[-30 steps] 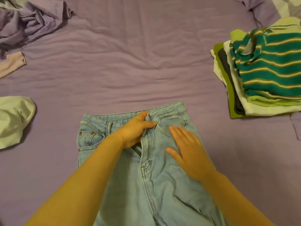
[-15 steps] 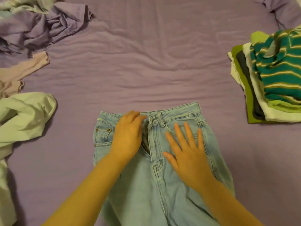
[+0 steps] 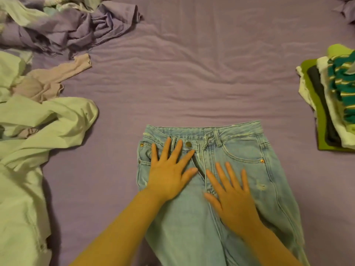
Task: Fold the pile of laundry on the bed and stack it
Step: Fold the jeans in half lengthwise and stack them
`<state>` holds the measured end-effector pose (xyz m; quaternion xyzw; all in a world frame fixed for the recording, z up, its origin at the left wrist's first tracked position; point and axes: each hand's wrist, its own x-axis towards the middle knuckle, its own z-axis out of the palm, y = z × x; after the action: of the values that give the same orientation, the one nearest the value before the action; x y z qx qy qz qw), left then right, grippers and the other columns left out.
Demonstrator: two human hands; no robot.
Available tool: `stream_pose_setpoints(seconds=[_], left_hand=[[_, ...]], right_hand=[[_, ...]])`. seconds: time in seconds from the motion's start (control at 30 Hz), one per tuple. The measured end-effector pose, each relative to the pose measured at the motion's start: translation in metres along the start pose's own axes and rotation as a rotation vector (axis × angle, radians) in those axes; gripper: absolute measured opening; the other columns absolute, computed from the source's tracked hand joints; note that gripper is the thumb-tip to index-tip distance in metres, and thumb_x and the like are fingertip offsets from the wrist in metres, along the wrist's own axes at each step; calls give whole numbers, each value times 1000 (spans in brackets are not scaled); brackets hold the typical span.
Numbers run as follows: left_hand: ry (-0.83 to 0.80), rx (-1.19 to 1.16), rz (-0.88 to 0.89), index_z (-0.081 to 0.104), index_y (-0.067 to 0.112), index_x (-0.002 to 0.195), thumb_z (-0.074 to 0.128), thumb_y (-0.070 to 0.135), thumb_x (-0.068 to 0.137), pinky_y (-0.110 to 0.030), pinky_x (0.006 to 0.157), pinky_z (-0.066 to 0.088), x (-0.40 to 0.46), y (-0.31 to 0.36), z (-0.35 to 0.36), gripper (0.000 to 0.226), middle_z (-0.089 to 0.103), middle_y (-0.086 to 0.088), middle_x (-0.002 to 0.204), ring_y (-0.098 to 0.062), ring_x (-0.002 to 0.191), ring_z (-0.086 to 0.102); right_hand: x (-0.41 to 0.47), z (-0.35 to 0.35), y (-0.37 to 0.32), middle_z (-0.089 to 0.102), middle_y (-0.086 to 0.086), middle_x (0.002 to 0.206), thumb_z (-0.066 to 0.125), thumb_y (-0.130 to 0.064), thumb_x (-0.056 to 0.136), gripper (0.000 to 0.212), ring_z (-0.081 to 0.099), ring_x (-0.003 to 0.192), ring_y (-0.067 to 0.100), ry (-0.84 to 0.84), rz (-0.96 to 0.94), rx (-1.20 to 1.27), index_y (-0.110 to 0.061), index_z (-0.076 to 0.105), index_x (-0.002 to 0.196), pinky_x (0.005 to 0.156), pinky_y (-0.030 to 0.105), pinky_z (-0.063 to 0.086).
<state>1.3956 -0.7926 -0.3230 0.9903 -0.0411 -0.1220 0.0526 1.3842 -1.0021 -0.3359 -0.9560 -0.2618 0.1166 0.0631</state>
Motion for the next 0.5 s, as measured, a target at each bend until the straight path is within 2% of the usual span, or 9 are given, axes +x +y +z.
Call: stream_pose_setpoints(seconds=[0.03, 0.07, 0.1, 0.17, 0.27, 0.4, 0.5], left_hand=[[67, -26, 8, 37, 33, 145, 20, 61, 95, -62, 114, 10, 7, -1, -8, 59, 28, -2, 155, -37, 144, 20], [133, -46, 21, 47, 28, 140, 31, 53, 97, -59, 113, 20, 16, -3, -14, 52, 42, -1, 149, -36, 140, 31], [134, -90, 24, 46, 25, 140, 39, 48, 98, -55, 112, 25, 27, -5, -19, 49, 47, 0, 144, -33, 138, 34], [46, -227, -45, 36, 26, 145, 47, 46, 96, -46, 108, 25, 45, -7, -23, 54, 49, 1, 139, -28, 133, 32], [30, -252, -103, 49, 26, 133, 55, 48, 92, -39, 99, 26, 61, -10, -20, 47, 54, -1, 122, -27, 121, 37], [172, -358, -174, 60, 23, 112, 59, 47, 89, -32, 84, 23, 67, -9, -13, 33, 56, -1, 104, -27, 108, 41], [248, -326, -268, 61, 23, 113, 59, 47, 89, -31, 82, 21, 68, 1, -8, 34, 56, -1, 110, -26, 110, 40]], right_hand=[[-4, 2, 1, 33, 7, 152, 17, -61, 97, 64, 22, 143, 32, -17, 1, -4, -22, 36, 145, 109, 59, 19], [-5, 4, 2, 34, 7, 152, 16, -60, 97, 65, 24, 142, 33, -17, 13, -6, -22, 36, 145, 109, 59, 20], [-4, 4, 2, 35, 8, 151, 15, -60, 97, 64, 26, 141, 34, -10, 24, -10, -22, 37, 144, 108, 58, 20], [-2, 3, 1, 37, 8, 149, 15, -58, 98, 62, 29, 139, 35, 14, 31, -13, -22, 38, 143, 108, 59, 20], [0, 1, -6, 40, 9, 148, 14, -57, 98, 61, 30, 139, 36, 43, 74, 6, -23, 41, 141, 108, 61, 20], [-1, 13, -20, 36, 10, 150, 23, -63, 93, 68, 27, 140, 37, 61, 196, -7, -20, 41, 143, 109, 64, 21], [-4, 22, -21, 34, 12, 151, 29, -67, 89, 75, 26, 141, 37, 78, 221, -48, -16, 39, 144, 110, 63, 21]])
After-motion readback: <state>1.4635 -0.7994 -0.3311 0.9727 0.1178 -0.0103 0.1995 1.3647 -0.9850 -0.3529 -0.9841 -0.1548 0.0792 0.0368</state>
